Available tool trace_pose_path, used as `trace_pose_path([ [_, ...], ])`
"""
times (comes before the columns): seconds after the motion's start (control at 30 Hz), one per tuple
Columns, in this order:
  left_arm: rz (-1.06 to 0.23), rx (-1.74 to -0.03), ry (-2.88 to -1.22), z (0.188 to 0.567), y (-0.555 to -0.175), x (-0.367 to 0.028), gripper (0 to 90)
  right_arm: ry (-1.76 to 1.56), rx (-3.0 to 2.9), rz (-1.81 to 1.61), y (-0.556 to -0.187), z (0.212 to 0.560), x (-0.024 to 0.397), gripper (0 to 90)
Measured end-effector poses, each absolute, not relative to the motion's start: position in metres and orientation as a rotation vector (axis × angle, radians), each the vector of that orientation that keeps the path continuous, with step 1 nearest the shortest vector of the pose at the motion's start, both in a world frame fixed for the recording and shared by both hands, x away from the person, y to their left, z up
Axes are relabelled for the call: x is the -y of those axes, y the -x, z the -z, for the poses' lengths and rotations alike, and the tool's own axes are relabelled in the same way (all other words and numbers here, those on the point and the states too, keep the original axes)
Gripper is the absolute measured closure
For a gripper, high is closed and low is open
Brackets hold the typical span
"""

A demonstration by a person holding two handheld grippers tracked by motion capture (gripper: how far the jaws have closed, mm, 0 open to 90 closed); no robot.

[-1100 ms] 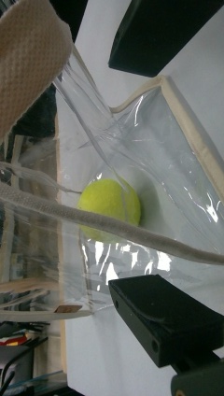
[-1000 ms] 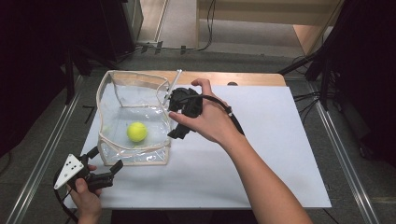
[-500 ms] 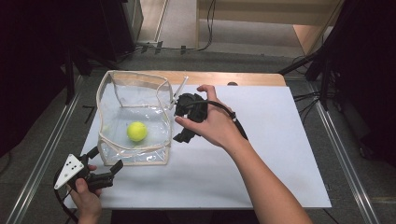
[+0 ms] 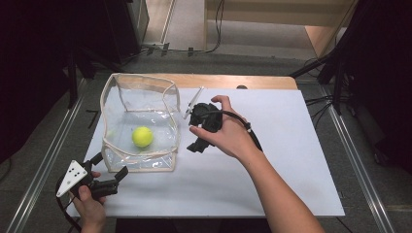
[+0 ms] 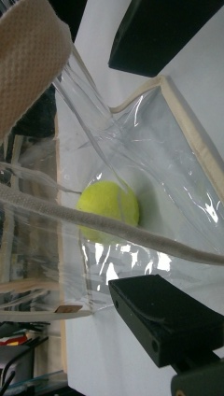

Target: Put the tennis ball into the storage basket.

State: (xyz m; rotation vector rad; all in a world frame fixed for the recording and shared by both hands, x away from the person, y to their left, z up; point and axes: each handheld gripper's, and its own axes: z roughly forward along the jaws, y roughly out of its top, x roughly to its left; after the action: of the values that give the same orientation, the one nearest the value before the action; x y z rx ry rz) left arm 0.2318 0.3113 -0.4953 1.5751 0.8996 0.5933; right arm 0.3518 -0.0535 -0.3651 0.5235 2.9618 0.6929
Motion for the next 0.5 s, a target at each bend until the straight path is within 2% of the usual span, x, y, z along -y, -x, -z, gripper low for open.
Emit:
trace_pose_path([
  [0.5, -0.593, -0.900, -1.573, 0.495, -0.232, -0.311, 0.0, -0.594, -2.949, -0.711, -0.347, 0.386, 0.075, 0.0],
])
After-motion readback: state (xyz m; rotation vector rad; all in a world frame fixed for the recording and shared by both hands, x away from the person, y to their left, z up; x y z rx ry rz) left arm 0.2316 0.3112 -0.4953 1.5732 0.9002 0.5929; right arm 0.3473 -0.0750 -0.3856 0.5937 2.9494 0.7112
